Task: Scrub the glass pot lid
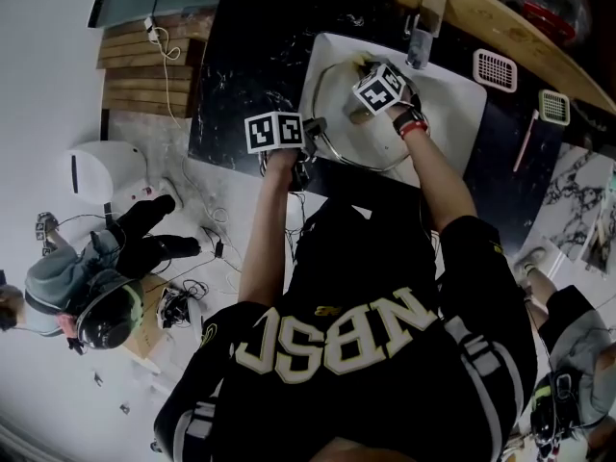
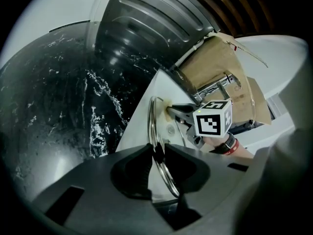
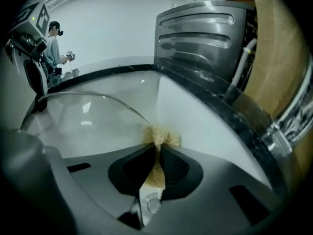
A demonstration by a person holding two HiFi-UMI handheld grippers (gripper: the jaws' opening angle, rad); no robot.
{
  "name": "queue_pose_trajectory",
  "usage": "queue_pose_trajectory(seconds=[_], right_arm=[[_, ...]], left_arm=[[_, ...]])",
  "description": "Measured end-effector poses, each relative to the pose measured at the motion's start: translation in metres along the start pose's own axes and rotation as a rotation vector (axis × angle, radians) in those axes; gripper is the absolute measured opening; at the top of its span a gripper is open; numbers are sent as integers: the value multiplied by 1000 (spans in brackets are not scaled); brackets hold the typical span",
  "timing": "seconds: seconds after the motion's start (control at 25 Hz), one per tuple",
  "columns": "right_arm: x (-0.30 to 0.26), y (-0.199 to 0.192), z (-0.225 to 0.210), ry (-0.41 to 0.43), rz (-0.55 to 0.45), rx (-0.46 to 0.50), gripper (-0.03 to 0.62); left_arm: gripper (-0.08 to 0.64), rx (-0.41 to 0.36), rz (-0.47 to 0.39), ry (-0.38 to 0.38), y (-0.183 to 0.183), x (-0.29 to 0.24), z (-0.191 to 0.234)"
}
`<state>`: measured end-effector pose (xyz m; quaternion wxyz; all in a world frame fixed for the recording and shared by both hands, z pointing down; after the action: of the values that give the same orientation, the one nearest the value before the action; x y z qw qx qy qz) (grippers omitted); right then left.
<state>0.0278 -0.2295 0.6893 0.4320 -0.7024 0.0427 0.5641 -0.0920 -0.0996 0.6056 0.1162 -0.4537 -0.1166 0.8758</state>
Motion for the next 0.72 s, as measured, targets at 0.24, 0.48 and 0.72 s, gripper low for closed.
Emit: queue_pose_trajectory(seconds=[0.24, 0.48, 0.72], right_arm=[[0, -41, -25, -39, 105, 49, 43], [18, -77, -32, -34, 210, 84, 43], [30, -117, -32, -13, 302, 171, 43]], left_arm=[[92, 9, -12, 1, -2, 2, 2], [92, 9, -19, 3, -2, 5, 4], [92, 2, -28, -7, -1, 4, 3]])
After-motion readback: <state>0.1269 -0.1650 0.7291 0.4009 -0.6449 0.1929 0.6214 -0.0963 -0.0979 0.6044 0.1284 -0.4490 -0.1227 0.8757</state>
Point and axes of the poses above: the fingertips, and each gripper's own axes: x backward along the fingers, z to its left, y out of its top, the point moved 2 cm from there along x, backward along the fingers, and after that the axes turned 9 degrees about -x, right-handed, at the moved point
